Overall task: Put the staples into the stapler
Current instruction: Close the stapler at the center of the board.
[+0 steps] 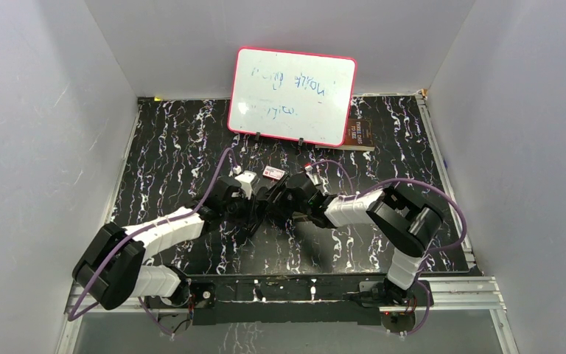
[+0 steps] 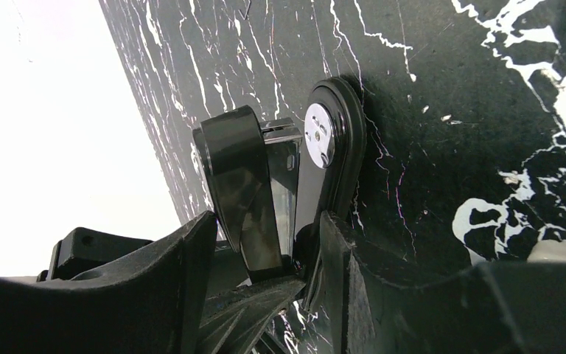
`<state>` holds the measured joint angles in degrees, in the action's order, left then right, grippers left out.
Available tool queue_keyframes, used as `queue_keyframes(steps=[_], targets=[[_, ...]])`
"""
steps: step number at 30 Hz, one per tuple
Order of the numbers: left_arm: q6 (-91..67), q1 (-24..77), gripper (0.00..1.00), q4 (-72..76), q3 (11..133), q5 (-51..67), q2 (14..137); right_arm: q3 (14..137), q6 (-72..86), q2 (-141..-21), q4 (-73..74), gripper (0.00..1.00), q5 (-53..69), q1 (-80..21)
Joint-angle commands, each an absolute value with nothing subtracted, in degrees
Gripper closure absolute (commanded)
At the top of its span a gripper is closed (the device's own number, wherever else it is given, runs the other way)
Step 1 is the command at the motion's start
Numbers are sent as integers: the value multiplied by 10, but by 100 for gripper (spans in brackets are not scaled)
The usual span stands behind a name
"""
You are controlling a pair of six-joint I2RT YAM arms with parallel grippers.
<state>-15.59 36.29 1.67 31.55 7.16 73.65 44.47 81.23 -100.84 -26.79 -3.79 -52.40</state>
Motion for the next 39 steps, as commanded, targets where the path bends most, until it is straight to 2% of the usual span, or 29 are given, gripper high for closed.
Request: queue_keyframes(steps=[1, 11, 23, 27, 34, 39], targets=[[-160, 377, 100, 40, 326, 102, 734, 452, 801, -1003, -287, 39, -45, -524], [-153, 377, 100, 31, 333, 92, 737, 447, 785, -949, -263, 36, -75, -524], [-154, 377, 100, 31, 340, 92, 741, 460, 832, -1018, -245, 36, -20, -524], [-148, 378, 100, 30, 342, 101, 744, 459, 834, -1036, -264, 46, -12, -523], [-128, 377, 100, 15, 351, 90, 748, 451, 826, -1034, -273, 84, -18, -524], [-104, 377, 100, -4, 369, 75, 758, 446, 813, -1022, -278, 96, -24, -524]])
